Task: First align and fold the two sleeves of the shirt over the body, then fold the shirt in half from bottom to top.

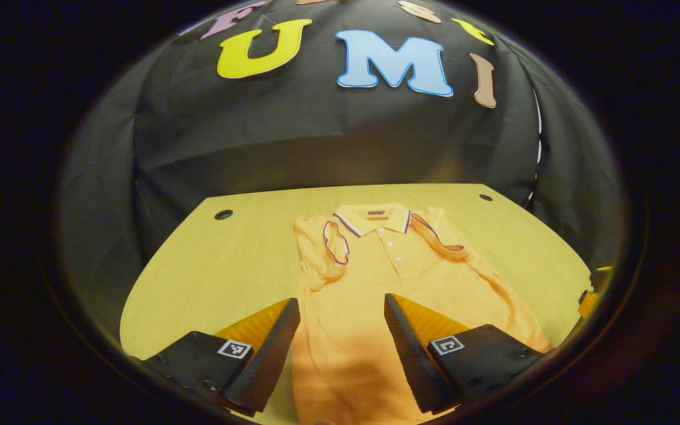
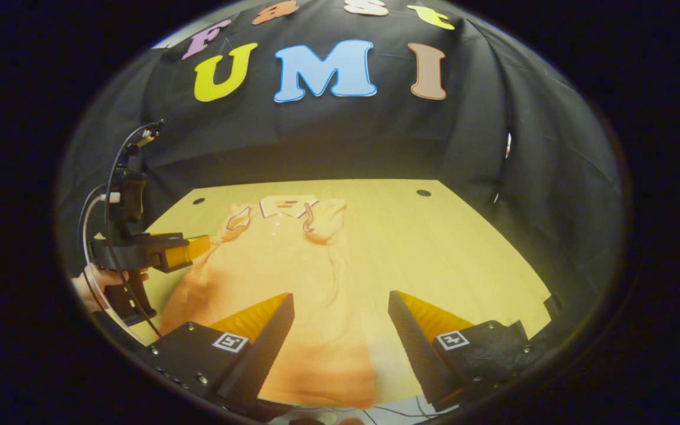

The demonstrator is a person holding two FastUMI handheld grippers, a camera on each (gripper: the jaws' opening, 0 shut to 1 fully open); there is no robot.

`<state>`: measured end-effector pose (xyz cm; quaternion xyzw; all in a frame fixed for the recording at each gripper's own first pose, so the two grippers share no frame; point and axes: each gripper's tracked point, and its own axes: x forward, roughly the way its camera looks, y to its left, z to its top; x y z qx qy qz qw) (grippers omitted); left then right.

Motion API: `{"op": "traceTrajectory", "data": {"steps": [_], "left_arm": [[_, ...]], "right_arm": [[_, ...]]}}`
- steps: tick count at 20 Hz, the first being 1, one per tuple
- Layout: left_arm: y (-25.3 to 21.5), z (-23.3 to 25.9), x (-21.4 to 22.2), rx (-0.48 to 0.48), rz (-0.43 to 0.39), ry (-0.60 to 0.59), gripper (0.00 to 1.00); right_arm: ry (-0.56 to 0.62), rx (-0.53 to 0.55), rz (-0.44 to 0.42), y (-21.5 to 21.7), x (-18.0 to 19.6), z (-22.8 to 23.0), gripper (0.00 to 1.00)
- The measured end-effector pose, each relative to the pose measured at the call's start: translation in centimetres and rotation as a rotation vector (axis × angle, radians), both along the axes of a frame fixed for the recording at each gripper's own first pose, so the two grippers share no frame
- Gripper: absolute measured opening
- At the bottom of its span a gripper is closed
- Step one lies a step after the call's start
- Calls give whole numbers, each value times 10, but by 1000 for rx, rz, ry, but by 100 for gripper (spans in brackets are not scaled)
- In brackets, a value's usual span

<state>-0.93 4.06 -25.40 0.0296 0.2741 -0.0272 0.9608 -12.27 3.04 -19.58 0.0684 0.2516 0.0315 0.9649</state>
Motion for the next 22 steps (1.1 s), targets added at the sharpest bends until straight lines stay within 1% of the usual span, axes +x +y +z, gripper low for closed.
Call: {"op": "traceTrajectory", "data": {"steps": [3, 5, 7, 10, 13, 16, 19, 22], "left_arm": [[5, -3, -39, 6, 18, 13, 96], [8, -6, -65, 10, 22, 18, 94], [11, -14, -94, 25, 20, 34, 94], [12, -25, -136, 17, 19, 64, 96], [16, -37, -172, 21, 22, 97, 95], [16, -48, -200, 14, 24, 127, 94], [20, -59, -226, 7, 31, 148, 94], [18, -72, -238, 3, 26, 170, 96]], "right_arm": [[56, -2, 34, 3, -19, -27, 100], [90, 5, 46, 4, -30, -44, 100], [122, 18, 52, 6, -39, -58, 100], [165, 29, 55, 7, -54, -78, 100], [199, 27, 62, 6, -66, -92, 100], [228, 39, 65, 7, -79, -104, 100], [246, 51, 69, 11, -84, -112, 100], [238, 30, 66, 10, -83, -112, 100]]}}
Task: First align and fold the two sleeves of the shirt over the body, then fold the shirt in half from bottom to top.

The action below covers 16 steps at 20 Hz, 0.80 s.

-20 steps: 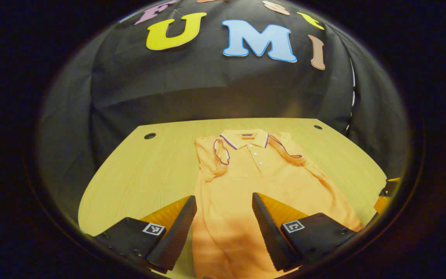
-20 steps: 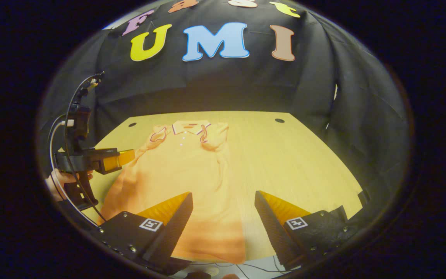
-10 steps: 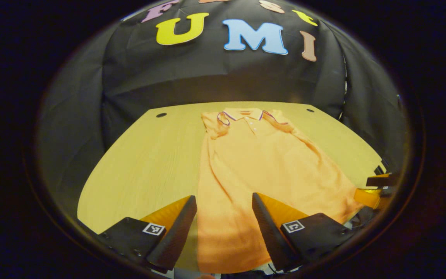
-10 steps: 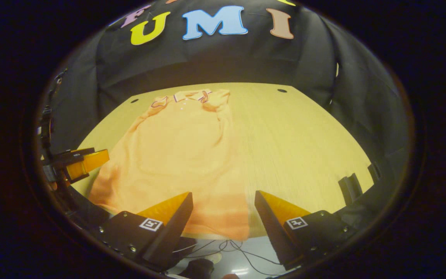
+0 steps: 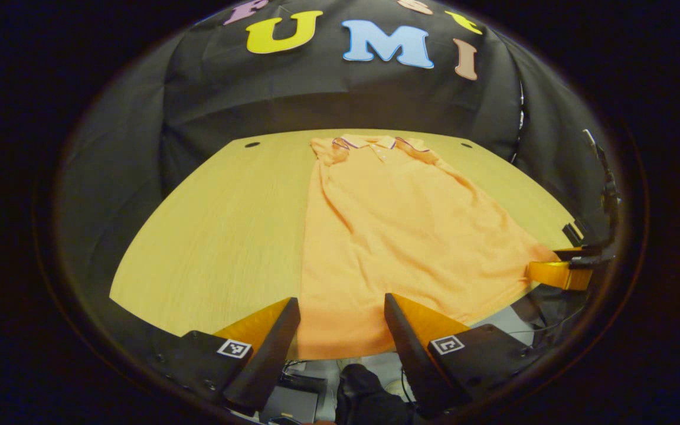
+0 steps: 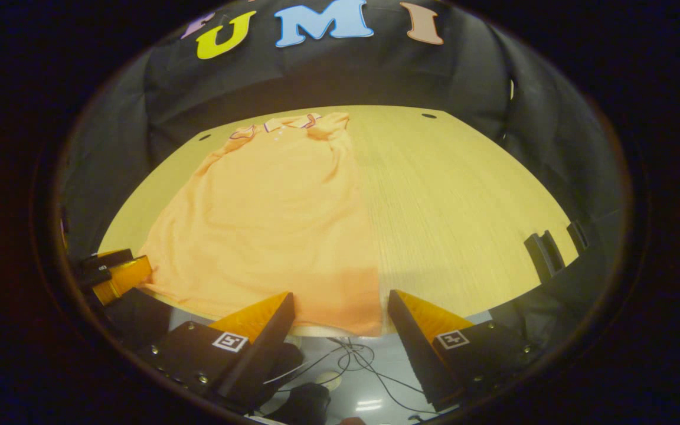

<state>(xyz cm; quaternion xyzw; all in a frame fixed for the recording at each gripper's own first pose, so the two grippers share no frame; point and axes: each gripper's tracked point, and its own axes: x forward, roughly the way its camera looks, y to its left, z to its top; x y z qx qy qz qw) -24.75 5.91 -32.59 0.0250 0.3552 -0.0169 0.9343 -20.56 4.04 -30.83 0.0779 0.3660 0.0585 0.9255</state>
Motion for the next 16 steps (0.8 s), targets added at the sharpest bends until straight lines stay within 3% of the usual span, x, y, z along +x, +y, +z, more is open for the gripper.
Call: {"op": "traceTrajectory", "data": {"steps": [6, 8, 9, 11, 12, 13, 14, 15, 16], "left_arm": [[-4, -5, 2, 34, -11, -22, 95], [-6, -3, 3, 32, -13, -18, 97], [-6, -5, 2, 32, -13, -11, 87], [-14, -6, 4, 34, -27, -3, 70], [-18, -6, 4, 35, -37, -3, 61], [-24, -7, 4, 31, -53, -5, 43], [-28, -7, 5, 35, -59, -6, 34], [-27, -8, 6, 50, -59, -6, 13], [-27, -8, 6, 65, -66, -3, 11]], "right_arm": [[-14, -29, 11, 4, -3, -3, 99], [-13, -27, 16, 5, -4, -3, 89], [-12, -24, 12, 6, -4, -2, 86], [-10, -18, 5, 6, -5, -3, 59], [-11, -18, 11, 7, -5, -3, 61], [-5, 7, 5, 10, -6, -2, 59], [-9, 35, -14, 12, -7, 0, 30], [-3, 38, -11, 12, -6, -3, 23], [-6, 47, 1, 14, -10, -1, 23]]}}
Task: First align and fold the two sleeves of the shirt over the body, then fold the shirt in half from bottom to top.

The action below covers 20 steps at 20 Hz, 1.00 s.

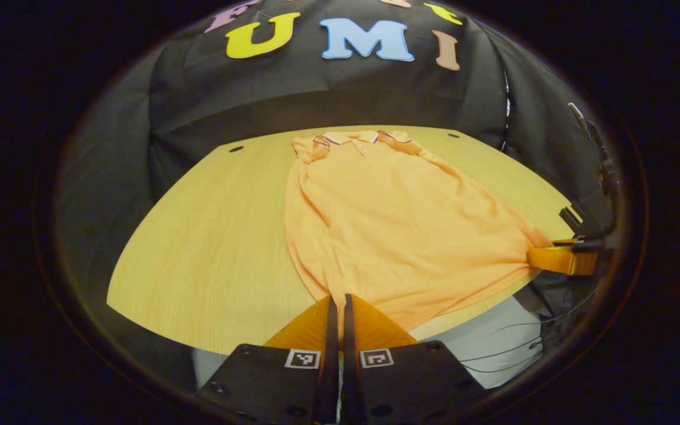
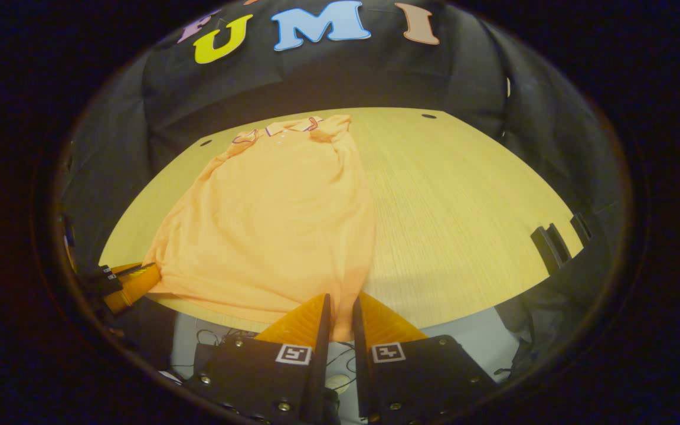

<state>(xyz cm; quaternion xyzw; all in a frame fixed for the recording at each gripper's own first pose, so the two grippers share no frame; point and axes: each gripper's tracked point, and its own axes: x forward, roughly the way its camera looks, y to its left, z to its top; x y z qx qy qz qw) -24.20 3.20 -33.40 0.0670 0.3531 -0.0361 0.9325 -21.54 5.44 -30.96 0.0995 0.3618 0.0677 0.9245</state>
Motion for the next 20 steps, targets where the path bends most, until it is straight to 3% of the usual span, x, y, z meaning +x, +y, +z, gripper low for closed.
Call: {"op": "traceTrajectory", "data": {"steps": [1, 4, 11, 20], "left_arm": [[-1, 1, 1, 11, -3, -6, 10], [-1, 2, 4, 37, 6, 12, 6], [0, 44, 27, -64, 78, -30, 6], [-7, 117, 120, -150, 68, -138, 7]], "right_arm": [[3, 11, -2, 1, 3, 2, 6], [26, 42, 27, 2, 5, 2, 6], [-77, 117, 57, -1, 15, 50, 6], [-178, 165, 4, -4, 91, 129, 6]]}}
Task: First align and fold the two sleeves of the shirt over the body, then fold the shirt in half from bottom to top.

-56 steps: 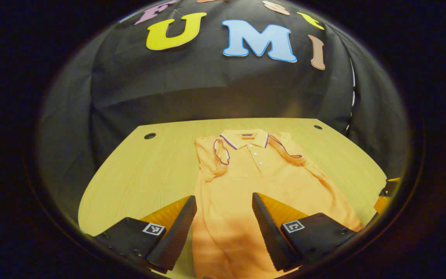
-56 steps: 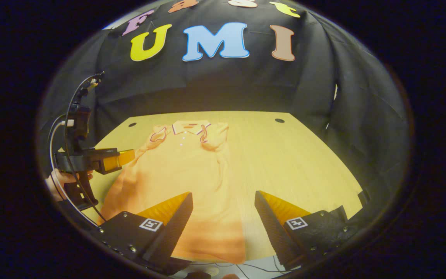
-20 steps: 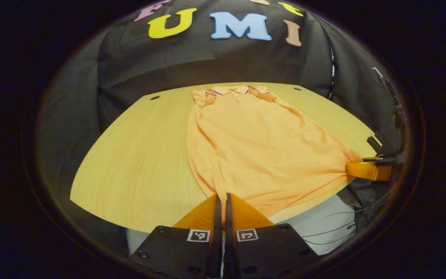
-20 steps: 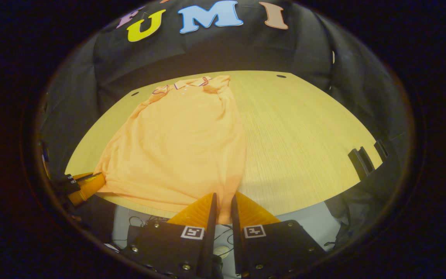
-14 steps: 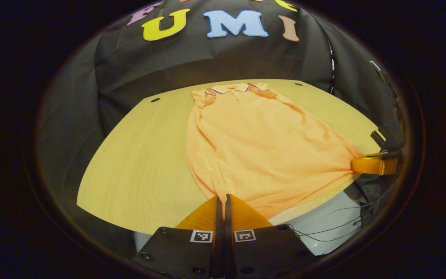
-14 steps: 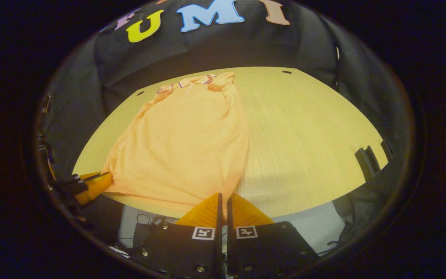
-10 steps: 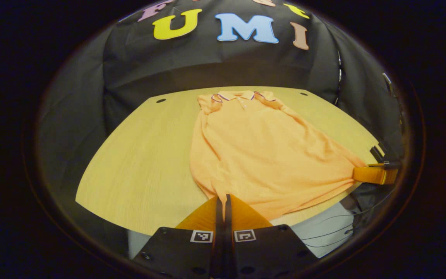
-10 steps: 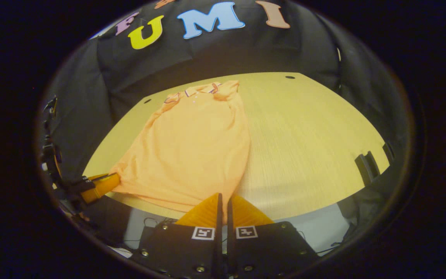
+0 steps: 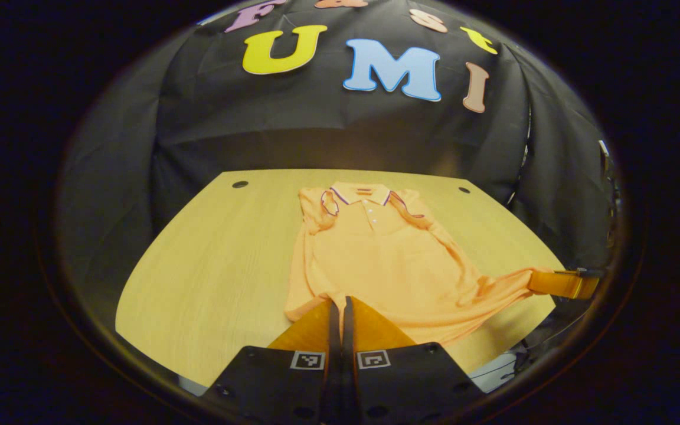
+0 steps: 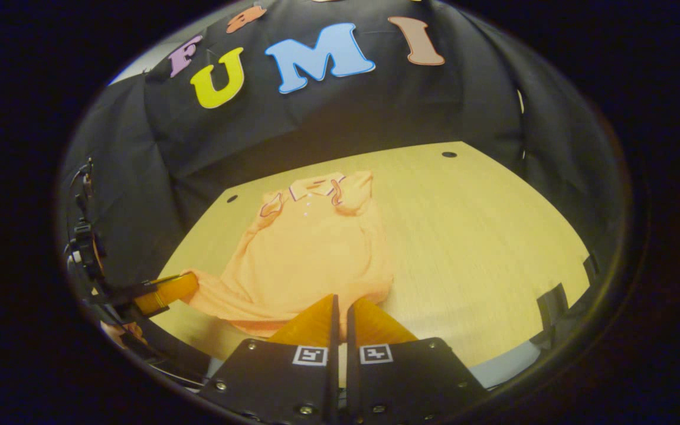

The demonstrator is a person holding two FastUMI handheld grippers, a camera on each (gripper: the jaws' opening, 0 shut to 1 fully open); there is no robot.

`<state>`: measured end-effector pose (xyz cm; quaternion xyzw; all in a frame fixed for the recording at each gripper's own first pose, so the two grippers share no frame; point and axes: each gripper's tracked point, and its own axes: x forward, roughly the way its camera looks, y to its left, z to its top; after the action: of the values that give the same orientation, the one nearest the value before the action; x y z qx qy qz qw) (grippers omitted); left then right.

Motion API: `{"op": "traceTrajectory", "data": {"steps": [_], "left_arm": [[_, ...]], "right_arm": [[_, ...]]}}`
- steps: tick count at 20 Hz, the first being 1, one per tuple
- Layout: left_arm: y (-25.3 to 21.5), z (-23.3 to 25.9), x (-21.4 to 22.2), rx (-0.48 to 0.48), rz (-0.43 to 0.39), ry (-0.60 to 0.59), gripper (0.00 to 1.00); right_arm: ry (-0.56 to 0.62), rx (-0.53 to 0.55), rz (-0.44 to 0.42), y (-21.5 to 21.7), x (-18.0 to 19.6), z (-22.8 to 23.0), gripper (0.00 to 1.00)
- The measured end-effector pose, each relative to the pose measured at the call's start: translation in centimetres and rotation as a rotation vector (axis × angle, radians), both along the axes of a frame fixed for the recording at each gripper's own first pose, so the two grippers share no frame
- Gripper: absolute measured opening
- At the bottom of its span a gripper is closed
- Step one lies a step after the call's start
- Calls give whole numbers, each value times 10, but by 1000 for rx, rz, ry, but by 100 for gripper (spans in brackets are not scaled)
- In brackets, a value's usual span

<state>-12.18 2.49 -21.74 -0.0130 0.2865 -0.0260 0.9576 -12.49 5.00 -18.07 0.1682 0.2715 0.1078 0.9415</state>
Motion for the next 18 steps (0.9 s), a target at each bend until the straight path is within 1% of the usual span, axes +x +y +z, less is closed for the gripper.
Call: {"op": "traceTrajectory", "data": {"steps": [4, 5, 6, 9, 14, 18], "left_arm": [[5, 18, 55, -37, 2, -25, 6], [7, 23, 69, -41, 1, -35, 7], [10, 25, 84, -41, -4, -42, 6], [19, 32, 128, -43, -16, -54, 7], [30, 34, 193, -37, -46, -57, 6], [41, 34, 247, -35, -57, -73, 6]], "right_arm": [[-54, -19, -21, -4, 52, 34, 6], [-68, -26, -27, -4, 65, 41, 6], [-78, -30, -34, -4, 79, 51, 6], [-95, -50, -46, 1, 121, 64, 6], [-94, -105, -61, 14, 181, 76, 6], [-92, -121, -89, 17, 230, 86, 6]]}}
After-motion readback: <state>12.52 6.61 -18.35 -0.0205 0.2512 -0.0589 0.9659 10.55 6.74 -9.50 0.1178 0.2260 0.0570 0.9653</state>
